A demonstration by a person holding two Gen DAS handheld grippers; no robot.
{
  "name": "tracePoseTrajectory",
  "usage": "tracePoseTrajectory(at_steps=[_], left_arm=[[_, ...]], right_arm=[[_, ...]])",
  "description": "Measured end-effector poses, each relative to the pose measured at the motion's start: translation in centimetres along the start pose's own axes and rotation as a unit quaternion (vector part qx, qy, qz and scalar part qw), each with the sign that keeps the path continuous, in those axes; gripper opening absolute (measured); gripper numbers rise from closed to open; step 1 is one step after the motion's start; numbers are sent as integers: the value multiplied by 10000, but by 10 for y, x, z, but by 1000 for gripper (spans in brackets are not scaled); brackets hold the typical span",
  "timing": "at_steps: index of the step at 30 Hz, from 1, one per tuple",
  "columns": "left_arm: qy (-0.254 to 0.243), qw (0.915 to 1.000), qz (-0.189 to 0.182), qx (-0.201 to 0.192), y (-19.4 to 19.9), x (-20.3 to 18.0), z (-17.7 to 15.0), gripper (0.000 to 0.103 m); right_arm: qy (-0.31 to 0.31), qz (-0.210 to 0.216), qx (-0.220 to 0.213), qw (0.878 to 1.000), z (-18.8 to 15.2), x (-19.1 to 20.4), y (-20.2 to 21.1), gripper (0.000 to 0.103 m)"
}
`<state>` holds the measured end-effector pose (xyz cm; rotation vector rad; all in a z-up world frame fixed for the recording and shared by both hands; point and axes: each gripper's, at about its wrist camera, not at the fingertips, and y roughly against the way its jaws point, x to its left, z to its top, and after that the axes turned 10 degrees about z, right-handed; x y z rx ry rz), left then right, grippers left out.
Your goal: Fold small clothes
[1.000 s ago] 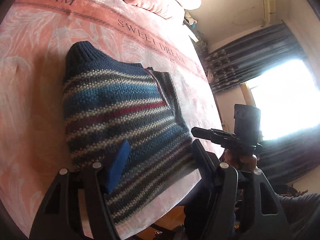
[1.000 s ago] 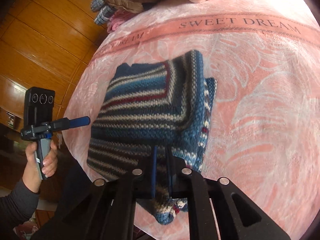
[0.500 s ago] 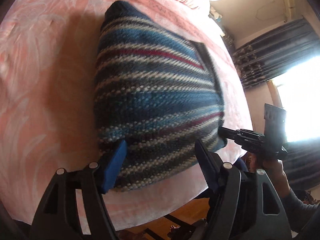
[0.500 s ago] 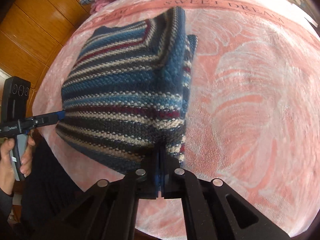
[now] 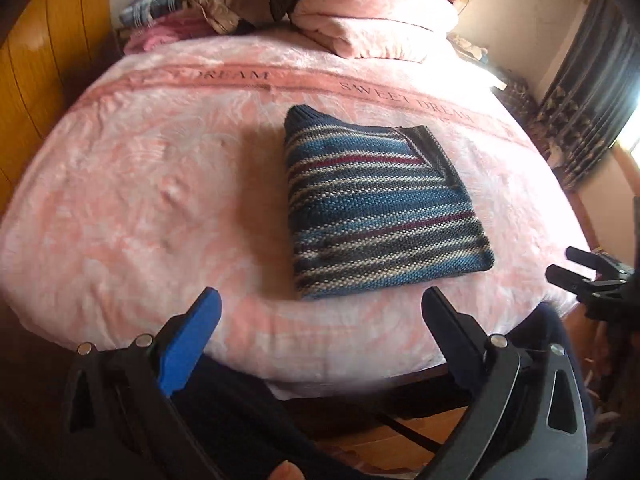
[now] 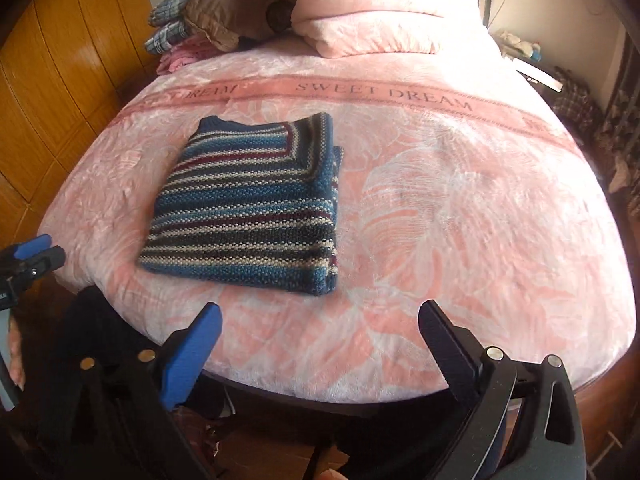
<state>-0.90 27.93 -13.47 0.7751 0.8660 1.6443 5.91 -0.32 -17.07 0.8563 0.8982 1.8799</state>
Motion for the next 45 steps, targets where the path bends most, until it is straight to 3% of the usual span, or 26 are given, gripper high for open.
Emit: tracePoseTrajectory(at_steps=[2, 7, 11, 16, 19, 24, 45], left_arm=[[86, 9999, 64, -22, 27, 2, -8, 100], [148, 9987, -331, -345, 85, 10, -6, 100], [94, 9981, 229, -568, 128, 13, 4, 100], [-114, 9979, 140, -623, 156, -6, -3, 100], [-248, 9983, 244, -474, 150, -18, -12, 100], [-222, 9995, 192, -95, 131, -24, -22, 100], [-137, 9996, 213, -84, 124, -22, -19, 100]], right_arm=[[84, -242, -205, 9995, -4, 11, 20, 99], [326, 57, -421, 9986, -1, 35, 65, 99], [361, 55, -691, 9969, 4, 54, 111, 99], [493, -57, -841, 9952, 3, 80, 145, 99], [519, -245, -1003, 9933, -1, 86, 149, 99], [342, -357, -889, 9948, -8, 81, 139, 99], [390, -242, -662, 9967, -13, 87, 119, 99]])
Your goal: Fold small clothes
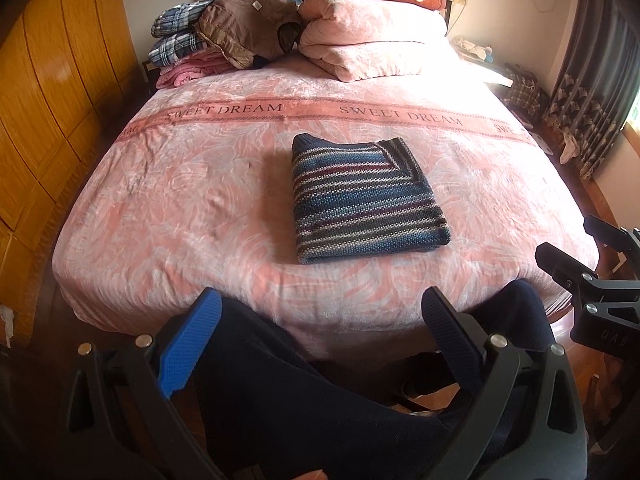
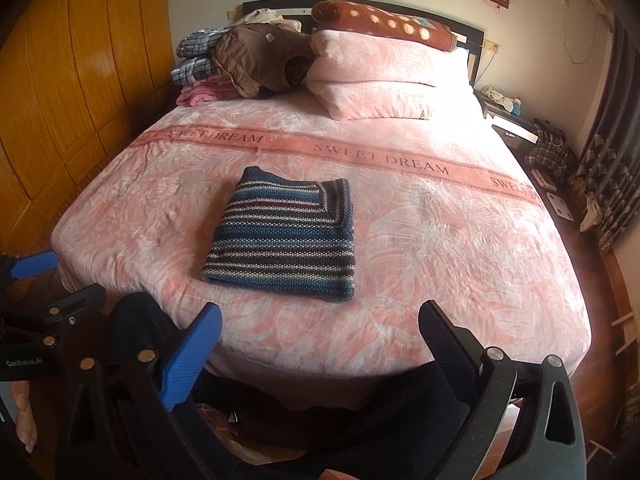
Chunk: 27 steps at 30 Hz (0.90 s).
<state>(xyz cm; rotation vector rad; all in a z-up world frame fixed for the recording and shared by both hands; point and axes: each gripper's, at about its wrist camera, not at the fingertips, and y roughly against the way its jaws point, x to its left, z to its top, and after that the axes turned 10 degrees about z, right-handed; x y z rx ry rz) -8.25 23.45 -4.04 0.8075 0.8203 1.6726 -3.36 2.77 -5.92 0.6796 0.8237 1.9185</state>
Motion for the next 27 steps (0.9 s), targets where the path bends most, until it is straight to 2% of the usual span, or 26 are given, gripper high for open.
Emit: tracePoseTrajectory(at_steps=[11, 16, 27], left_arm=[[2, 10000, 9, -12, -2, 0, 2, 100], [31, 10000, 10, 4, -4, 1, 2, 100], [47, 10000, 83, -28, -6, 6, 9, 100]], right_arm=[[19, -13, -8, 10000, 2, -1, -2, 99], [10, -3, -156, 9999, 4, -1, 1, 99], [102, 64, -96, 9999, 8, 4, -6, 99]])
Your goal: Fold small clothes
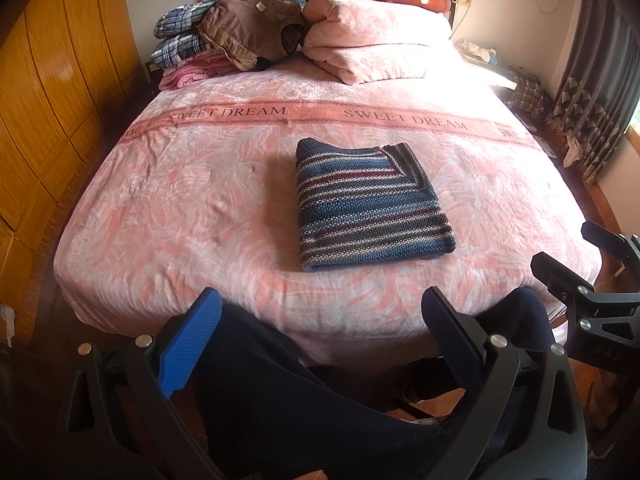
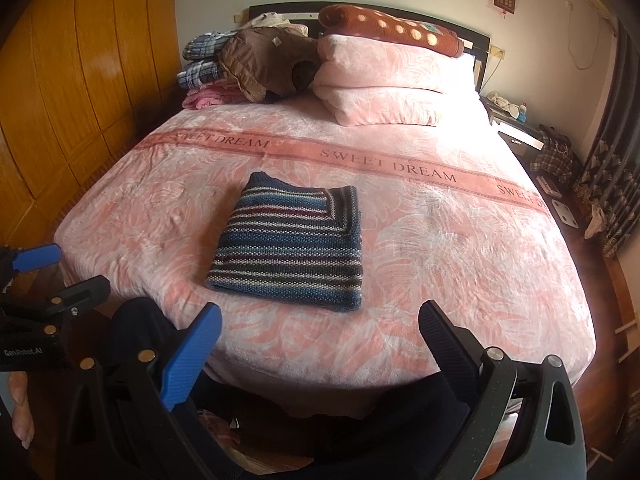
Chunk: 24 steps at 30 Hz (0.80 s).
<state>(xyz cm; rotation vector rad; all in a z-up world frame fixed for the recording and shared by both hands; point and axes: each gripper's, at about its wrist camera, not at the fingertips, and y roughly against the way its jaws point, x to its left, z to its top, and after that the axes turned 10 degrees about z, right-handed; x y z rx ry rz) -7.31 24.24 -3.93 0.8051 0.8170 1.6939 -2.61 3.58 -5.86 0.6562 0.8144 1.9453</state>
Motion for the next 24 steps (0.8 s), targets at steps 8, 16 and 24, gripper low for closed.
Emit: tracePoseTrajectory(at_steps=[8, 16, 24], left_arm=[[39, 10000, 59, 11, -2, 3, 6, 100], [14, 9999, 113, -4, -2, 2, 8, 100], [-4, 9999, 147, -24, 1, 0, 7, 100]], right_arm=[[3, -7, -10, 10000, 5, -1, -3, 99], [10, 6, 5, 10000, 9, -2, -6, 99], [22, 14, -21, 10000, 10, -2, -5, 99]])
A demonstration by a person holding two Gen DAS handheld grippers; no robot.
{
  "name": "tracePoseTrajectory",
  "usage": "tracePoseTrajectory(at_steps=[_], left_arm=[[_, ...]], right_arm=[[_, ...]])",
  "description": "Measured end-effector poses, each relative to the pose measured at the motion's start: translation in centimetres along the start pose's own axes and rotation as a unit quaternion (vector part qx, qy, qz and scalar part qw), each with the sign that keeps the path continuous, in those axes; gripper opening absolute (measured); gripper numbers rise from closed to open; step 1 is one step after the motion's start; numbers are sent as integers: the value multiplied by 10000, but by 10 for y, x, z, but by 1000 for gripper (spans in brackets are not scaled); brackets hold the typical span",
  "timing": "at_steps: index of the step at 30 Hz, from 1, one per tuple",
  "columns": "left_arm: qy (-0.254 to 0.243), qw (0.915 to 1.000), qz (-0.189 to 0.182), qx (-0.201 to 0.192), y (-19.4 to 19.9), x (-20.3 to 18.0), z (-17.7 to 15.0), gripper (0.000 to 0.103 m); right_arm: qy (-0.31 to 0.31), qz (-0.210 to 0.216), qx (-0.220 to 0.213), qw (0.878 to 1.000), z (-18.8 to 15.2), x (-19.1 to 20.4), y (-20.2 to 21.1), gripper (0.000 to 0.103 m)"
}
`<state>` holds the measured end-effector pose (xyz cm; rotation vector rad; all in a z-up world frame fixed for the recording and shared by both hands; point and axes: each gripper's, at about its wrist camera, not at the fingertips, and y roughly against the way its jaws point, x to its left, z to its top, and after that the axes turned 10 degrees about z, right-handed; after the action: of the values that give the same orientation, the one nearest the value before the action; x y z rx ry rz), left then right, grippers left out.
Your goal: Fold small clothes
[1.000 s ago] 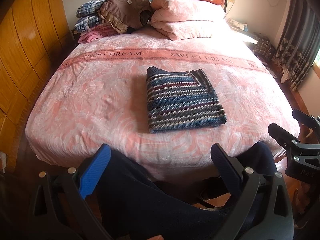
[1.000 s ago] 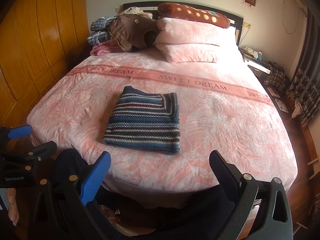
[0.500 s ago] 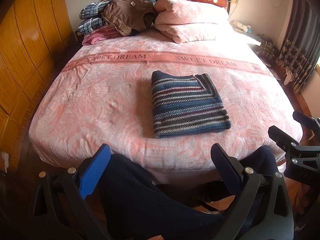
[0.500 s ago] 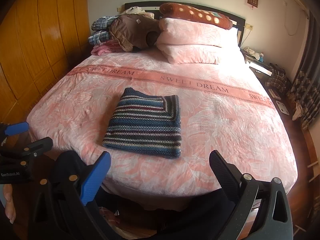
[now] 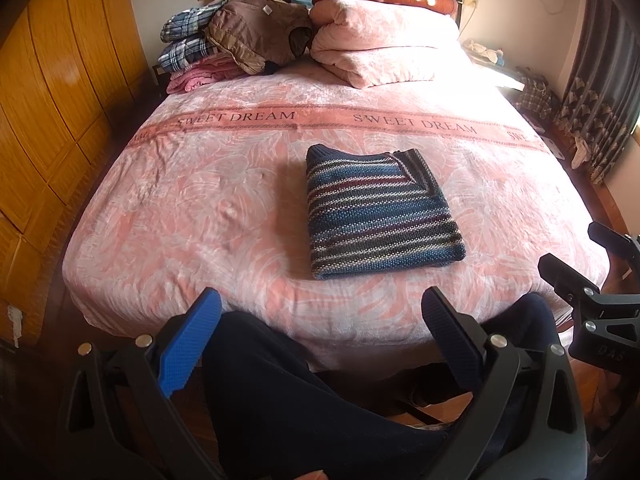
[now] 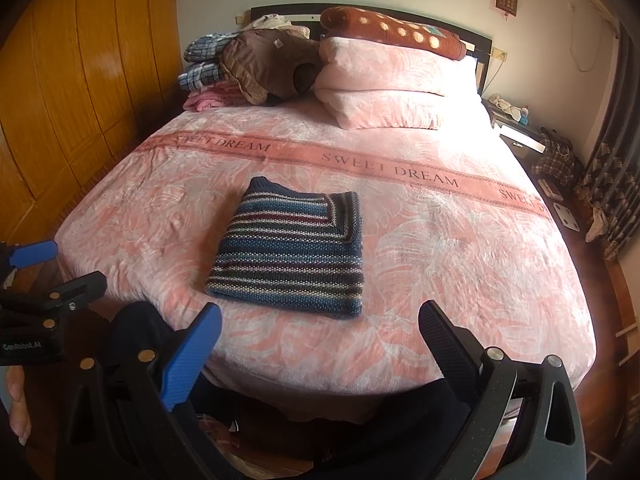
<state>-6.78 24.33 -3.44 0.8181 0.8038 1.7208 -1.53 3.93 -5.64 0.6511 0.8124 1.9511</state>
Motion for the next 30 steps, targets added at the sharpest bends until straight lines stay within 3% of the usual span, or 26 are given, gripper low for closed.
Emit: tracePoseTrajectory(at_steps=[30], left_arm=[[-21, 10000, 28, -72, 8, -2, -1, 100]], right_arm=[[-21, 22, -66, 10000, -8, 4, 3, 99]])
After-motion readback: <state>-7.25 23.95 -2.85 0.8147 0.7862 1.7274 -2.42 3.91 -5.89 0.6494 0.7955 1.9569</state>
